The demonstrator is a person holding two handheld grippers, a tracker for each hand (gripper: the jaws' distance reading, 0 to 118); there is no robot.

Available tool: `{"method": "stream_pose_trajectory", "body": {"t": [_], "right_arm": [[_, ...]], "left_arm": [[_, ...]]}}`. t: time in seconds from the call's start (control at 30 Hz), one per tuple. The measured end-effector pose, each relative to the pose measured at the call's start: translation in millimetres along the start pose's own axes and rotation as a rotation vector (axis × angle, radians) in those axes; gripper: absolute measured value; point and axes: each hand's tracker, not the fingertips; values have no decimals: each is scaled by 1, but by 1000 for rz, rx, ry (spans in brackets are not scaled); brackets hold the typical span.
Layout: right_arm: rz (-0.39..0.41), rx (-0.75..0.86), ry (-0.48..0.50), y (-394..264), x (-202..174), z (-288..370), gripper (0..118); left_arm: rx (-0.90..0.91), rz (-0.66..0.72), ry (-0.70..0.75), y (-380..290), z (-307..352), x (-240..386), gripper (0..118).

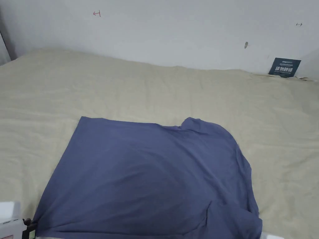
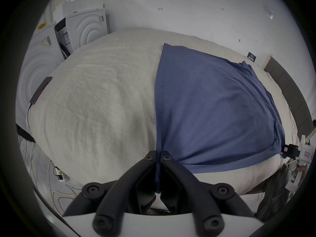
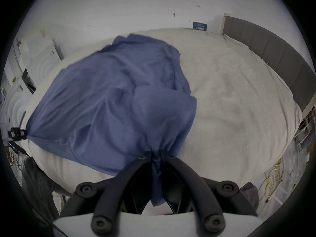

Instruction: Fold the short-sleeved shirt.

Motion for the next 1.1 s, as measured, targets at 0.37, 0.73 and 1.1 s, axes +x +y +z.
{"method": "stream_pose_trajectory", "body": {"t": [0.37,0.73,1.1], "right_arm": [[151,183,-67,43,-7,34,8],[179,181,-65,180,-28,-32,8],[178,-3,-81,221,-31,-144,8]], "left_arm": [[111,10,-27,29,37,13,0],[116,-47,19,150,-17,47,0],[-59,-103,54,200,-143,57,0]]}}
